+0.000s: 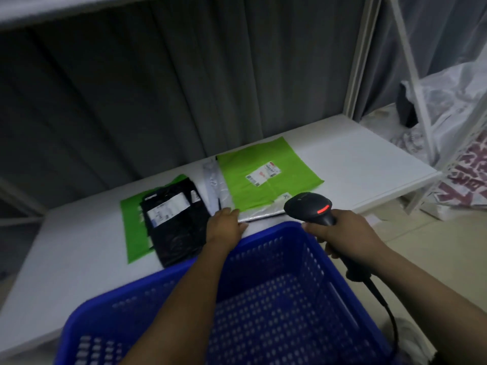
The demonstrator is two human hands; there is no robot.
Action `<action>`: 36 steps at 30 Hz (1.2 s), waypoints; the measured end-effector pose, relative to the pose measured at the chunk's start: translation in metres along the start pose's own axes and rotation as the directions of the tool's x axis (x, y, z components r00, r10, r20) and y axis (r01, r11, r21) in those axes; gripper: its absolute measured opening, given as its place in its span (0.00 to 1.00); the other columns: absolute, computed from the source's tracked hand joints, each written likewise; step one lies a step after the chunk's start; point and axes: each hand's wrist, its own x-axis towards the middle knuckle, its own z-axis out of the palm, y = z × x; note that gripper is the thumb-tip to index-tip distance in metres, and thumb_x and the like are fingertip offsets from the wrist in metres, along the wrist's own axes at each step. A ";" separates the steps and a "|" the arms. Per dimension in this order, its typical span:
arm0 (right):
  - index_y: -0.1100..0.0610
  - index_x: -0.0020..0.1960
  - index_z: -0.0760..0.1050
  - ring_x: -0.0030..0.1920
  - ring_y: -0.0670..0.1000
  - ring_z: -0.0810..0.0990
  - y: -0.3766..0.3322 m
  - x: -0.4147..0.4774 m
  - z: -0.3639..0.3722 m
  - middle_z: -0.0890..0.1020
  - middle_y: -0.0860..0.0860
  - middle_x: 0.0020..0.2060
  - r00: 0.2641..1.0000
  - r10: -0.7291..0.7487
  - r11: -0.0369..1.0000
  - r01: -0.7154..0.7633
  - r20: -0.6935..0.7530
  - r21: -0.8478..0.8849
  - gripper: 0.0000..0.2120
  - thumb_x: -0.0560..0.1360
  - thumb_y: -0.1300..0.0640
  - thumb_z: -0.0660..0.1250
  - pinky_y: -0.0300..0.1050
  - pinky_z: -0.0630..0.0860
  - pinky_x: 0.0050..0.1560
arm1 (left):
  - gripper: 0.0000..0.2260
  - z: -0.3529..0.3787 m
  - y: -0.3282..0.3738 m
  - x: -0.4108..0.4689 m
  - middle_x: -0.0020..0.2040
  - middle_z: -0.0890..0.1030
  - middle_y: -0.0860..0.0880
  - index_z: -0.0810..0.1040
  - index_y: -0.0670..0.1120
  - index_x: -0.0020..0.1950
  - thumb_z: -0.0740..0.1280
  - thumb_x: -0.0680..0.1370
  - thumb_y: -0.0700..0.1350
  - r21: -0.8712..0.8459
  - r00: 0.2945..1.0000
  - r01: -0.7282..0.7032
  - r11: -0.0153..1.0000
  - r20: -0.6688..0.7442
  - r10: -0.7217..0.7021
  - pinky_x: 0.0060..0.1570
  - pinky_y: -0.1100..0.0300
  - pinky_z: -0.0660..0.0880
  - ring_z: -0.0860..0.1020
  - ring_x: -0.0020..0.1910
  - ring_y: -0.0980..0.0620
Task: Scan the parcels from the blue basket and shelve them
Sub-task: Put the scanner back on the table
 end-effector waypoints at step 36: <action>0.53 0.57 0.73 0.47 0.54 0.80 -0.489 -0.427 0.356 0.79 0.53 0.49 0.395 -0.778 0.458 0.889 0.489 0.011 0.19 0.75 0.41 0.68 0.43 0.73 0.40 | 0.19 -0.351 -0.451 -0.678 0.67 0.72 0.47 0.71 0.50 0.69 0.61 0.80 0.54 -0.002 0.524 0.808 0.589 -0.454 -0.720 0.60 0.53 0.71 0.69 0.66 0.46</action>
